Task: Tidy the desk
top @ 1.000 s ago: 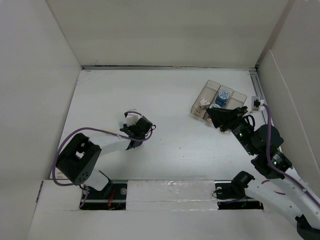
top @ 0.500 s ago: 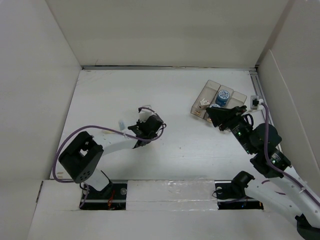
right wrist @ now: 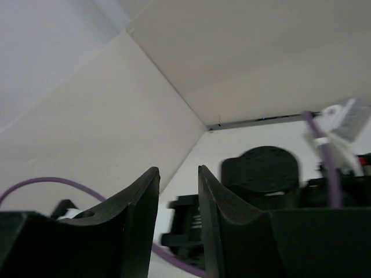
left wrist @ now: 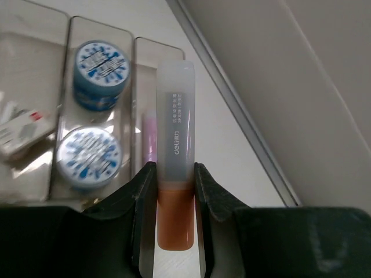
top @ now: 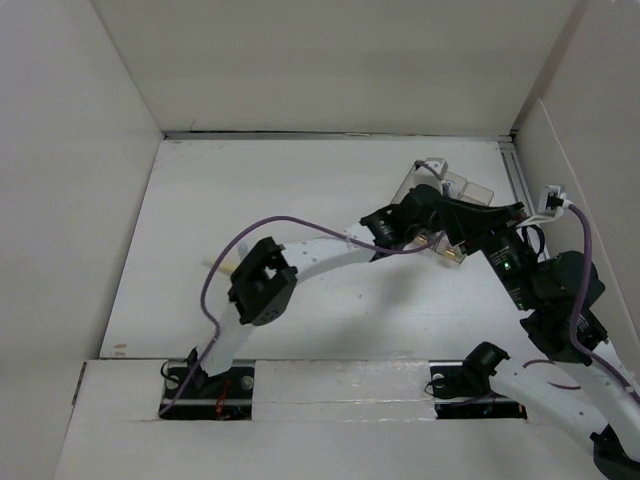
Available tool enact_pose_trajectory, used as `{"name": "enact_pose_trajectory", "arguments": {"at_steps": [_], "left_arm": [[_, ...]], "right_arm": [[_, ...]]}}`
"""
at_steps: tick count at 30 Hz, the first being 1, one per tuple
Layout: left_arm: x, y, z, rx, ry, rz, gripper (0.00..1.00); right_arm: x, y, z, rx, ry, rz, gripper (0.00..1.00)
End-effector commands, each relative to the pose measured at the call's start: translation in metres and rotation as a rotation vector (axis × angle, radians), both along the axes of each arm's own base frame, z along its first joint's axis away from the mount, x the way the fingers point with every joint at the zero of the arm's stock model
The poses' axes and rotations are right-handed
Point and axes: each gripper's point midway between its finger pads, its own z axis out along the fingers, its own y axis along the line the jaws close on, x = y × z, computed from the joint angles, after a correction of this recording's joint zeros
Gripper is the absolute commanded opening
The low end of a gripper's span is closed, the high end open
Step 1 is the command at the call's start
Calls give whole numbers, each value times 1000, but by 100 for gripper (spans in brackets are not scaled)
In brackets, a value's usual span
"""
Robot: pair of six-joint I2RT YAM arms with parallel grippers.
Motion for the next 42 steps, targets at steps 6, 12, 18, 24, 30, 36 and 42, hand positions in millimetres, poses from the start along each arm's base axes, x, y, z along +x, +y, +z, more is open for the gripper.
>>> {"name": "enact_pose_trajectory", "arguments": {"at_steps": [6,12,18,24,30,36,42], "left_arm": [[34,-101,17,-168,-79,-141,17],[44,-107,0,-207,-75,-129,26],[35,-96,4,-176,-80,-151,67],[28,-37,80,-219,-198,-75,70],[33,146,127,-367,-212,250,55],[-11,331,96,-395,-182,610,47],[-74,428,58,-373,-123,818,47]], "right_arm": [[-17,-7,35,44,-72,25,38],[-19,-10,35,41,-76,22,38],[-16,-13,30,36,-64,1,38],[-12,-12,28,24,-52,-13,27],[0,3,18,-10,-25,10,0],[45,87,-40,-111,86,185,2],[82,215,-125,-292,236,340,26]]}}
